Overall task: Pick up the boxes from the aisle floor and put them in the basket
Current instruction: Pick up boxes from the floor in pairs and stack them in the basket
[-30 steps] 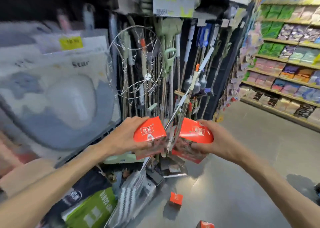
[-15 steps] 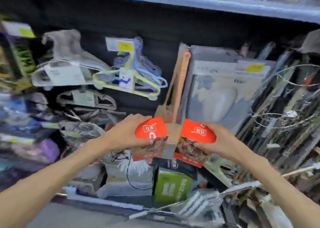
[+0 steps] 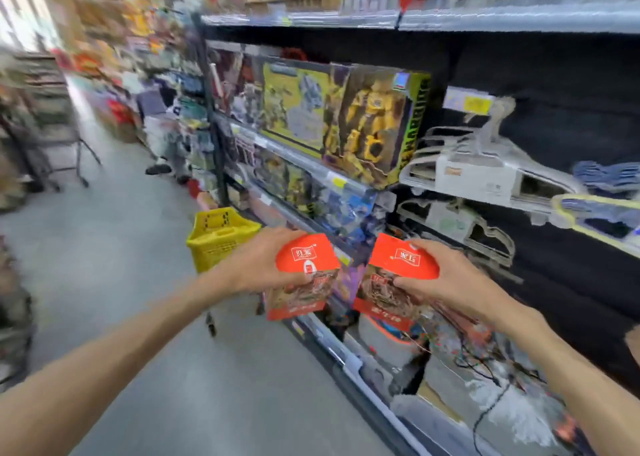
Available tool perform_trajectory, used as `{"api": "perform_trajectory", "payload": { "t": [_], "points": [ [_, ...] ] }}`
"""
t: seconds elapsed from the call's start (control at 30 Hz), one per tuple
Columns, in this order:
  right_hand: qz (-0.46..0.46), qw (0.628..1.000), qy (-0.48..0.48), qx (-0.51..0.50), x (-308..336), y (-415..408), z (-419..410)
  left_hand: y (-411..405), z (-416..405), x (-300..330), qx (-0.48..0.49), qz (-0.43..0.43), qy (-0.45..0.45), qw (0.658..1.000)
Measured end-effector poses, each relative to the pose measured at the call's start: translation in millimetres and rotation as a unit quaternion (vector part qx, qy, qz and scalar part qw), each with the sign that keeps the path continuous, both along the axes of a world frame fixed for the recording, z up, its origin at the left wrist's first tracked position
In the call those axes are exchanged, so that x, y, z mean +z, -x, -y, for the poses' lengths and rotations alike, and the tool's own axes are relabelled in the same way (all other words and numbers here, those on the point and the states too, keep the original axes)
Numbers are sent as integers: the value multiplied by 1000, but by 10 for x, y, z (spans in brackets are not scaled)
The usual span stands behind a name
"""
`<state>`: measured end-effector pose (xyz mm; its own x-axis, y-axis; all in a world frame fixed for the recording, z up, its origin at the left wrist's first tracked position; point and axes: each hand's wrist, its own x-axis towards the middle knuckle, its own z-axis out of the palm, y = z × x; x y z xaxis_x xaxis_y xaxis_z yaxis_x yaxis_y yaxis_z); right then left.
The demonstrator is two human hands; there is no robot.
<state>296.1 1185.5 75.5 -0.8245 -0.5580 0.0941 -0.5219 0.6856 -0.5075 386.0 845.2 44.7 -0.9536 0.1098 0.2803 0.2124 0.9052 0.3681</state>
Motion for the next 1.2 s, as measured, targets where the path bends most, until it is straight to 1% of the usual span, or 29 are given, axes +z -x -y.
{"api": "perform_trajectory", "payload": {
  "t": [0.07, 0.17, 0.37, 0.6, 0.73, 0.83, 0.93, 1.07, 1.2],
  "points": [
    [1, 999, -4, 42, -62, 127, 656, -171, 566, 10, 40, -1, 1, 999],
    [7, 994, 2, 106, -66, 285, 1628, -353, 1371, -3, 115, 22, -17, 993],
    [1, 973, 9, 232, -103, 753, 3480, -502, 2832, -87, 233, 22, -25, 972],
    [7, 944, 0, 331, -14, 1453, 5573, -351, 4357, 14, 324, 29, -28, 945],
    [-4, 930, -4, 367, 86, 1758, 6688, -201, 5264, 43, 369, 25, -29, 929],
    [-24, 923, -8, 384, 91, 1945, 7467, -95, 5909, 42, 389, 20, -29, 921],
    [-22, 921, -11, 388, 18, 2157, 8243, 76, 6615, 11, 393, 17, -28, 919],
    [-27, 921, -15, 388, -98, 2414, 9240, 412, 7650, -59, 369, 19, -20, 929],
    [7, 934, -9, 357, -121, 2726, 10151, 877, 8716, -29, 337, 15, -15, 941]
  ]
}}
